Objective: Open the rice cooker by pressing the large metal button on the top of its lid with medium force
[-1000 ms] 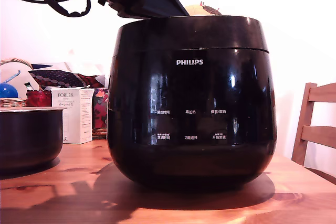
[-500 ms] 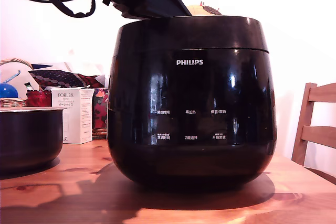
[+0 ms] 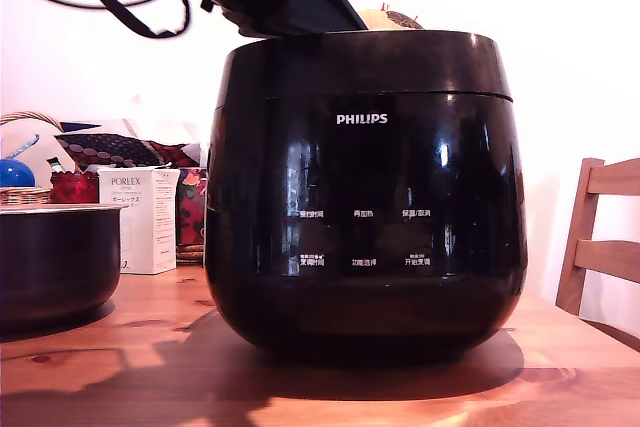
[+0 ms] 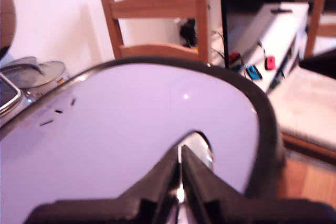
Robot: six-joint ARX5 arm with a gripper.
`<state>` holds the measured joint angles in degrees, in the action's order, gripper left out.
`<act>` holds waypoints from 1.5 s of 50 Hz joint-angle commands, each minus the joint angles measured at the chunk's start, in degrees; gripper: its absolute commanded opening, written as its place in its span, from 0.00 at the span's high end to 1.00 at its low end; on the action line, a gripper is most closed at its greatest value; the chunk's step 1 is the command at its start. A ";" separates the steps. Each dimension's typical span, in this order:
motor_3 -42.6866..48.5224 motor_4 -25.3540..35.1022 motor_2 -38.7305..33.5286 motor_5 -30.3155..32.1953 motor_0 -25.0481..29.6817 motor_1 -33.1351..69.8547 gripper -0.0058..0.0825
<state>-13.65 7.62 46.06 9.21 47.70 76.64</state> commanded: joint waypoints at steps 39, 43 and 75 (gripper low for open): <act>-3.02 -6.12 -5.11 -7.72 -1.03 -9.73 0.96; -0.94 -7.21 -5.11 -7.69 -1.70 -10.91 0.96; 9.31 -9.66 -5.11 -3.98 -17.64 -23.58 0.96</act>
<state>-4.43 -1.89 42.46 4.73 31.35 54.04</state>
